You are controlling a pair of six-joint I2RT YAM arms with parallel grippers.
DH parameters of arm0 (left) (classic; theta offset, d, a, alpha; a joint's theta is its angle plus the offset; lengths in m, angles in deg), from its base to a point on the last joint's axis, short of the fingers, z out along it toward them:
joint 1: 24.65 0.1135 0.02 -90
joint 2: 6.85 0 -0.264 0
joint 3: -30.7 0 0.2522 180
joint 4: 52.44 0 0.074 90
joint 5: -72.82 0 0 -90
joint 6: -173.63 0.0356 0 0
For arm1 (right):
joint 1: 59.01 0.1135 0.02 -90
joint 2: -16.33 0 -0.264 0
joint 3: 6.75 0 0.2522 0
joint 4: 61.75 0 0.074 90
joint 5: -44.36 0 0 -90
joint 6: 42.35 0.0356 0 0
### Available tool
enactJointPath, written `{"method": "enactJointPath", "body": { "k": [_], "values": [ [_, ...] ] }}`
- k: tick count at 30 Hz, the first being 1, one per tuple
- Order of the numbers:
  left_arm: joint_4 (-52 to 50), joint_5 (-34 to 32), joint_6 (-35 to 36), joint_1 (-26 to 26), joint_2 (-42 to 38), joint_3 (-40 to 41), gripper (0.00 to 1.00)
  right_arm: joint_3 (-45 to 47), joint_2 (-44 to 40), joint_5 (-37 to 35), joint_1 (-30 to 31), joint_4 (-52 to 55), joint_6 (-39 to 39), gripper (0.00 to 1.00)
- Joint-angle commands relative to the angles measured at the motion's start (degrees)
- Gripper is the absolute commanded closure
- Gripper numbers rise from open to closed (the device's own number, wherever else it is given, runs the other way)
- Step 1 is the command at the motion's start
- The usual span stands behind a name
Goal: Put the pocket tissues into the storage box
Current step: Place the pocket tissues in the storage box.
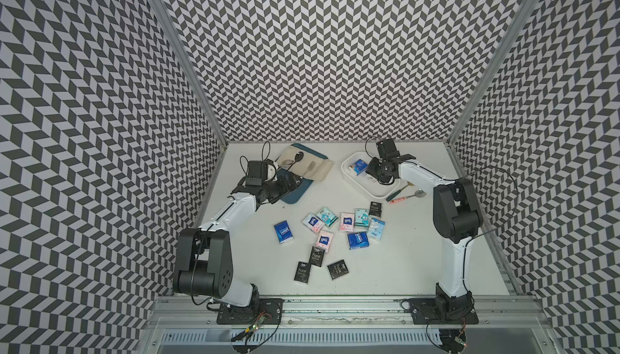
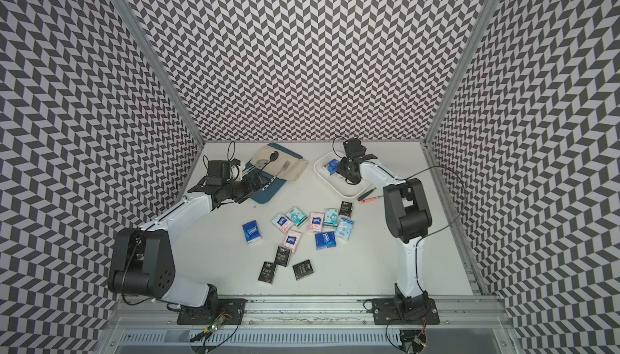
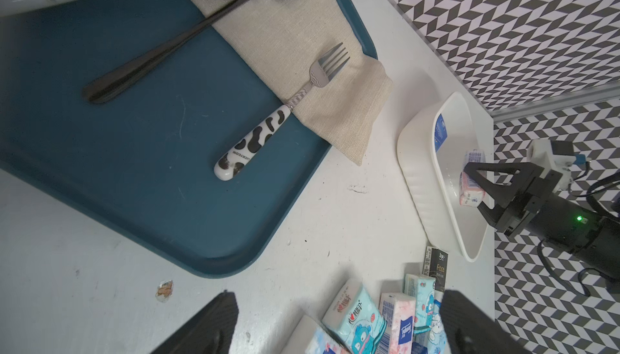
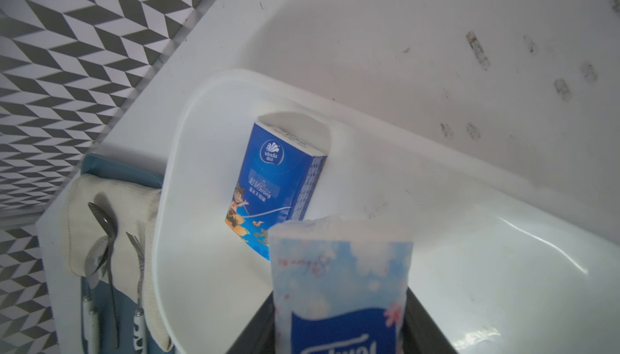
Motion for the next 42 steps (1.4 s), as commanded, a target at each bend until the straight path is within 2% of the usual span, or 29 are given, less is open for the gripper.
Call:
{"method": "enactJointPath", "body": {
  "k": [1, 9, 17, 19, 21, 25, 35, 42],
  "values": [
    [-0.75, -0.70, 1.15, -0.31, -0.39, 0.47, 0.00, -0.12, 1.45, -0.11, -0.30, -5.33, 7.48, 0.49],
    [-1.60, -0.87, 1.64, -0.27, -0.83, 0.31, 0.00, -1.04, 4.77, 0.00, -1.23, -7.08, 15.08, 0.47],
    [-1.89, -0.96, 1.90, -0.30, -1.00, -0.04, 0.00, -1.74, 6.51, 0.77, -1.54, -7.28, 15.75, 0.43],
    [-1.89, -0.96, 1.81, -0.24, -0.96, -0.13, 0.00, -2.51, 7.21, 1.28, -1.59, -7.21, 15.66, 0.37],
    [-1.98, -0.96, 1.80, -0.21, -1.00, -0.23, 0.00, -3.79, 8.06, 2.05, -1.59, -6.42, 15.57, 0.24],
    [-2.07, -1.05, 1.81, -0.22, -1.18, -0.22, 0.00, -4.10, 7.96, 2.44, -1.59, -6.97, 15.40, 0.13],
    [-2.20, -1.22, 1.80, -0.29, -1.53, 0.13, 0.00, -2.47, 6.47, 2.81, -1.76, -12.66, 14.10, 0.14],
    [-1.99, -1.36, 1.71, -0.30, -2.24, 0.91, 0.00, -3.18, 3.36, 2.31, -1.55, -9.04, 9.18, 0.14]
  ]
}}
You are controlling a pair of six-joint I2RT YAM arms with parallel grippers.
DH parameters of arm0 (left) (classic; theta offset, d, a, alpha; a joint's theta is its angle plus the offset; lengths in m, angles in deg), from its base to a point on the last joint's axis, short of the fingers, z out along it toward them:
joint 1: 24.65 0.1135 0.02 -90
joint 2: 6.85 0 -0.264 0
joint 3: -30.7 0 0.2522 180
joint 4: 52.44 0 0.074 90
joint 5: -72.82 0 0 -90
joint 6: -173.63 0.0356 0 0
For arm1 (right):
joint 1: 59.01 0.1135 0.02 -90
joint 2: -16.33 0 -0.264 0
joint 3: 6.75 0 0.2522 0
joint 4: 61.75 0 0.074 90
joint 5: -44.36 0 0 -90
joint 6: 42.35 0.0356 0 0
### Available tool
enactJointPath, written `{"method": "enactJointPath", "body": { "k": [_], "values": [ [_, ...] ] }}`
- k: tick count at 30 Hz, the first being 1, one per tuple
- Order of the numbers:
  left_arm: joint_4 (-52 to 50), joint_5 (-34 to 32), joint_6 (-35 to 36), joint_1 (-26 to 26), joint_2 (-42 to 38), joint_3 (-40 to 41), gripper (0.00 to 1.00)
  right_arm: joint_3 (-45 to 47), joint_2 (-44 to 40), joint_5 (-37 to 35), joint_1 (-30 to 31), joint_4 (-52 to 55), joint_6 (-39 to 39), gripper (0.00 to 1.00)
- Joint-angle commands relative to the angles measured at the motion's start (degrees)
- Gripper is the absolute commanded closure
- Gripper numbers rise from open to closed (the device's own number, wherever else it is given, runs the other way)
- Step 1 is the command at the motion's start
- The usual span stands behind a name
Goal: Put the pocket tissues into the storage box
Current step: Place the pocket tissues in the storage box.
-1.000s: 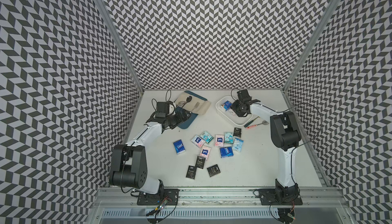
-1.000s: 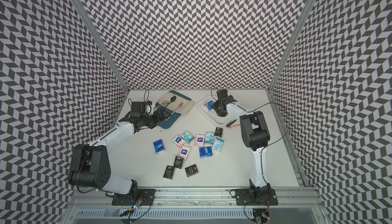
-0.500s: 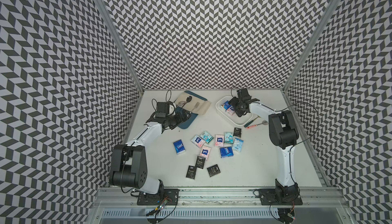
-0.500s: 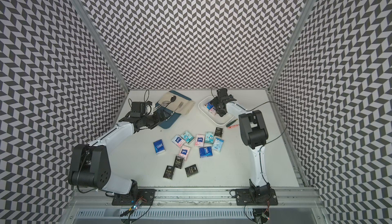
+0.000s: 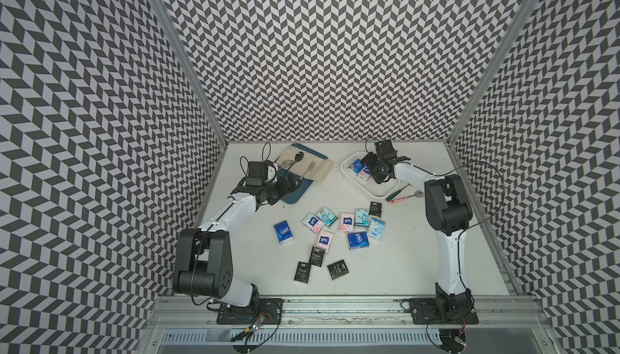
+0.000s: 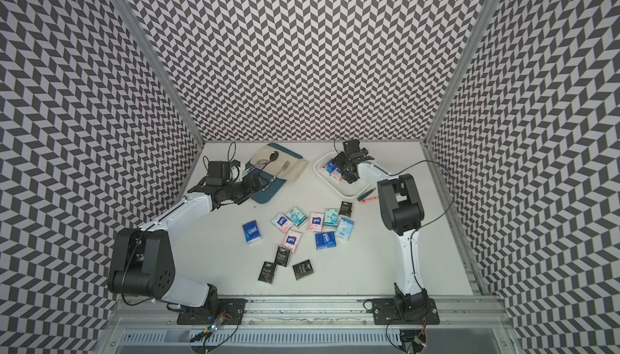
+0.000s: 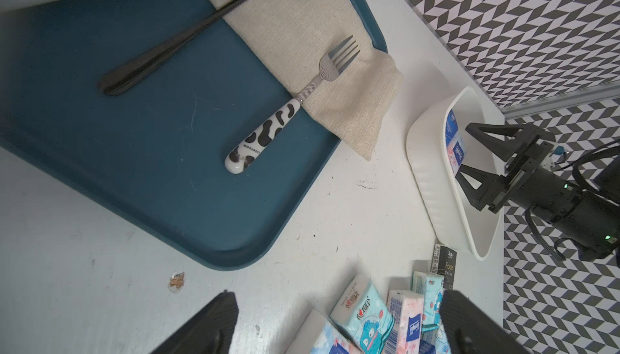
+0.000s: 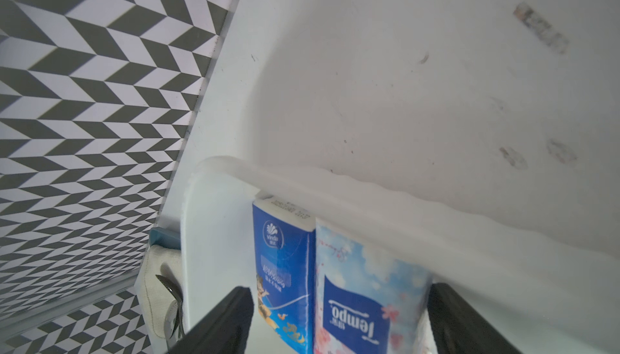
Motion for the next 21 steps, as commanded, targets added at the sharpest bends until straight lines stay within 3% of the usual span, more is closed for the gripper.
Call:
{"method": "enactJointPath", "body": {
  "k": [1, 9, 16, 21],
  "values": [
    [-0.38, -0.31, 0.76, -0.24, -1.80, 0.66, 0.00, 0.22, -4.69, -0.41, -0.09, 0.02, -4.37, 0.14],
    [0.48, 0.39, 0.21, -0.31, -0.88, 0.57, 0.00, 5.87, -16.68, -1.58, 3.62, 4.84, -15.10, 0.14],
    [0.43, 0.86, 0.45, -0.30, -0.81, 0.90, 0.00, 8.65, -21.89, -3.80, 12.36, 17.72, -27.31, 0.17],
    [-1.53, 0.10, 2.40, -0.30, -0.92, 1.85, 0.00, 17.69, -26.83, -4.95, 18.38, 21.35, -28.32, 0.21]
  ]
}}
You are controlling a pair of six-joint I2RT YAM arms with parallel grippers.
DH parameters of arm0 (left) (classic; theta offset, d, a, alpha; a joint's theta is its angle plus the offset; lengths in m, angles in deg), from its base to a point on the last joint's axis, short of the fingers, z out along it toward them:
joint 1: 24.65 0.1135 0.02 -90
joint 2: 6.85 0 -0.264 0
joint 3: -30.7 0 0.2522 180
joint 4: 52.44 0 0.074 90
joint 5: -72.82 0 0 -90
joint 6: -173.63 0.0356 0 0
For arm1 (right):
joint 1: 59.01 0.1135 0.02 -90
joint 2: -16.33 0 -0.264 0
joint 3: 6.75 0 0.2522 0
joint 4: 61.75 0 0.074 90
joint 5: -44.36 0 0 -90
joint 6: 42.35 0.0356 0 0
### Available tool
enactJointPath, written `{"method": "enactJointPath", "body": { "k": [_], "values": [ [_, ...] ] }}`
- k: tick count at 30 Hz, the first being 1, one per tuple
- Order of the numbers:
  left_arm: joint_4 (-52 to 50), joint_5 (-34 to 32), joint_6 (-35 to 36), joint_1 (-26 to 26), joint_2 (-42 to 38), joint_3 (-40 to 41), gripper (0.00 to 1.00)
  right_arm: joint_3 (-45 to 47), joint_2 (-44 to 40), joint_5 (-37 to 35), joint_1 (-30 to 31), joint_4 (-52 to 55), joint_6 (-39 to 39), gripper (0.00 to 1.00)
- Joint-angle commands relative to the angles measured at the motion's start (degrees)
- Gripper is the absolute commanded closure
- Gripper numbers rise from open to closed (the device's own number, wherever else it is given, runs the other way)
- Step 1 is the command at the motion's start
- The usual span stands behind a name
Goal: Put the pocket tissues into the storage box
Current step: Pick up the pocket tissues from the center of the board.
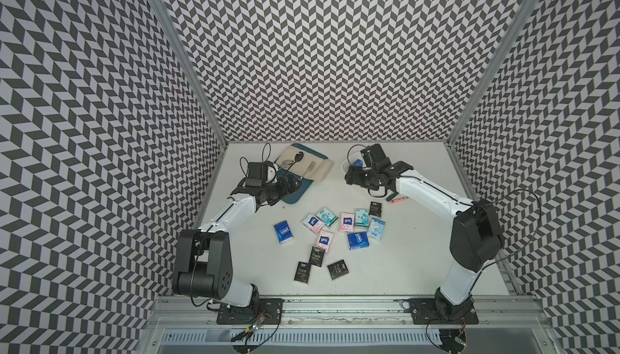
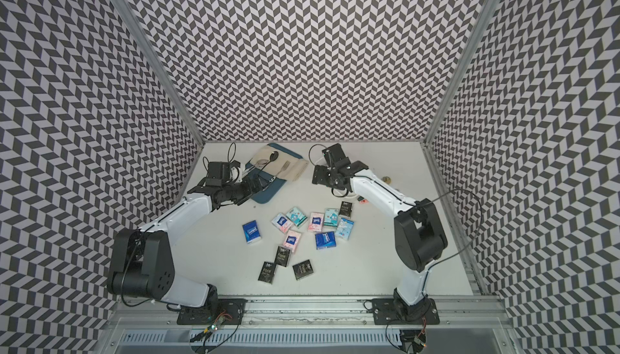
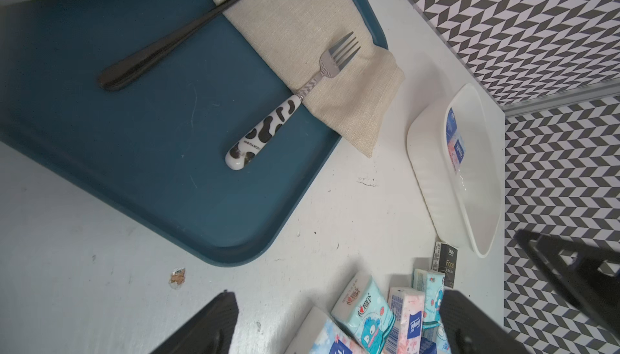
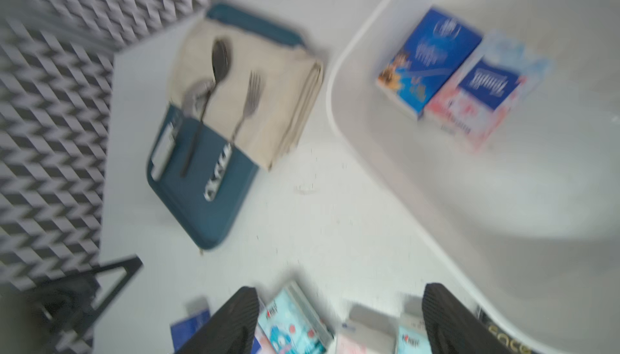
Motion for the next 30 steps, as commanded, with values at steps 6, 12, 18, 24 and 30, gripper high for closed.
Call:
{"method": "enactJointPath", "body": {
  "k": [6, 12, 18, 24, 30],
  "values": [
    [-3.20, -1.82, 3.59, -0.30, -1.66, 3.49, 0.00, 15.08, -8.36, -6.17, 6.61, 5.62, 0.85, 0.23],
    [-4.49, -2.26, 4.22, -0.31, -3.00, 5.25, 0.00, 19.14, -10.25, -7.88, 6.80, 3.84, 2.39, 0.24],
    [-5.01, -2.39, 4.10, -0.31, -4.06, 5.51, 0.00, 16.97, -6.22, -9.34, 6.71, 1.71, 2.48, 0.26],
    [-5.28, -2.57, 4.31, -0.30, -4.97, 5.56, 0.00, 14.36, -2.18, -10.96, 6.66, 1.56, 2.48, 0.27],
    [-5.37, -2.57, 4.36, -0.30, -5.31, 5.57, 0.00, 14.31, 0.10, -10.76, 6.62, 1.05, 2.92, 0.30]
  ]
}}
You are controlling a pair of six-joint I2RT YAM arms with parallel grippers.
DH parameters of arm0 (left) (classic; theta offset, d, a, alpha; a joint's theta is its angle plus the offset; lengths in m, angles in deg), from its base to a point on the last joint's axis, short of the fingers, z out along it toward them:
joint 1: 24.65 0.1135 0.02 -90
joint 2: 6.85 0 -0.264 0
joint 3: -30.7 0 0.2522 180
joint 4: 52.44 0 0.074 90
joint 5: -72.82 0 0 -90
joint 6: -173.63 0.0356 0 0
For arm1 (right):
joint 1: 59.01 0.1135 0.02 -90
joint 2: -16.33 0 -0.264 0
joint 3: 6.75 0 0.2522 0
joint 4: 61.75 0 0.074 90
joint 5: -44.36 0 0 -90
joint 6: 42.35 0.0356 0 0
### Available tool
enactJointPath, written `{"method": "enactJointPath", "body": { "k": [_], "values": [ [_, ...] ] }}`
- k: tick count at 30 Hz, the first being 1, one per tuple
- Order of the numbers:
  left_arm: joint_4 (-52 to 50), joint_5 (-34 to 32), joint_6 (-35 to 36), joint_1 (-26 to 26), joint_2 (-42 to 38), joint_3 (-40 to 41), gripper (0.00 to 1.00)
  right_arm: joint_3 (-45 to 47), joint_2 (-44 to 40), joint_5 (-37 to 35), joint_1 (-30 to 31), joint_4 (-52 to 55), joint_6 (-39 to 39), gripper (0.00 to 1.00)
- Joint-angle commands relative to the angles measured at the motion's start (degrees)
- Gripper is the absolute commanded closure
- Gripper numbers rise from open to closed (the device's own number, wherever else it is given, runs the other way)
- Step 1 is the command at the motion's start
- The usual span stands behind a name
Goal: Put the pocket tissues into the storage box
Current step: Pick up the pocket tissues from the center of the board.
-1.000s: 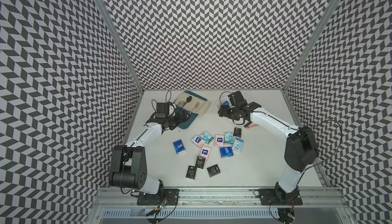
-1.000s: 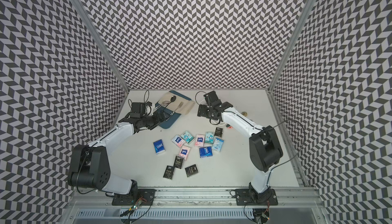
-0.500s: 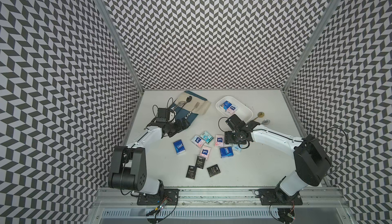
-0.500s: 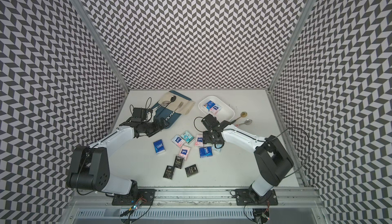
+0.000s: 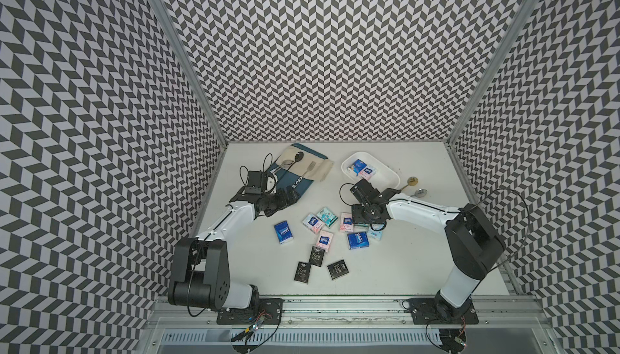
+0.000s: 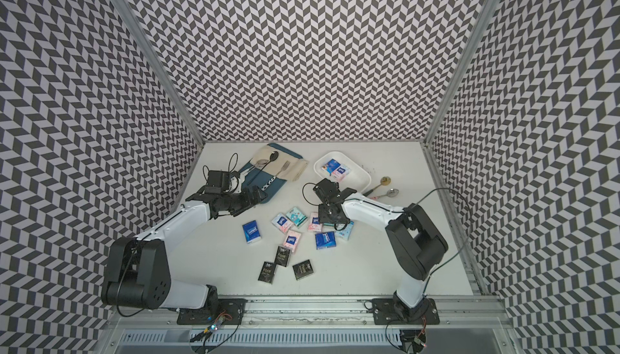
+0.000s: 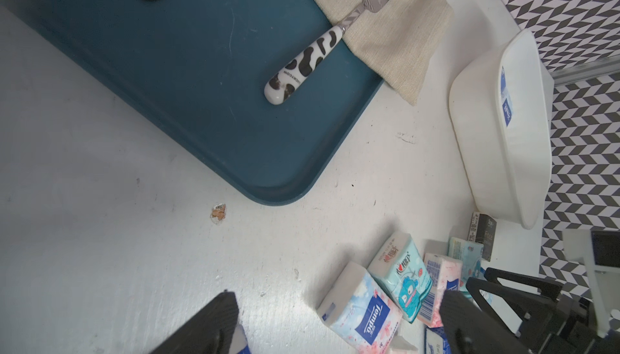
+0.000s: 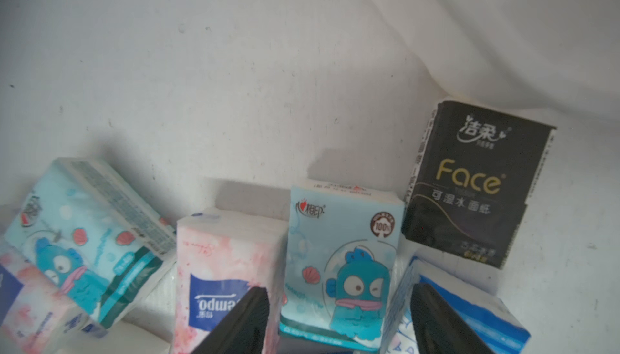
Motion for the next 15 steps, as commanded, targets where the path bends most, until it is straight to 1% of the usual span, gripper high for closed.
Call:
{"method": "enactJointPath", "body": {
  "k": [1, 9, 12, 15],
  "values": [
    [-0.63, -0.44, 1.00, -0.26, -1.51, 0.41, 0.00, -0.60, 1.30, -1.41, -0.09, -1.81, 0.64, 0.31],
    [-0.55, -0.36, 0.89, -0.22, -1.59, 0.41, 0.00, -1.36, 4.19, -1.15, -0.17, -2.54, 0.82, 0.33],
    [-0.63, -0.54, 0.95, -0.22, -1.77, 0.49, 0.00, -1.24, 3.90, -1.16, -0.18, -2.41, 0.82, 0.41],
    [-0.55, -0.60, 0.93, -0.16, -1.86, 0.54, 0.00, -1.02, 2.45, -1.26, -0.18, -2.23, 0.82, 0.46]
  ]
}}
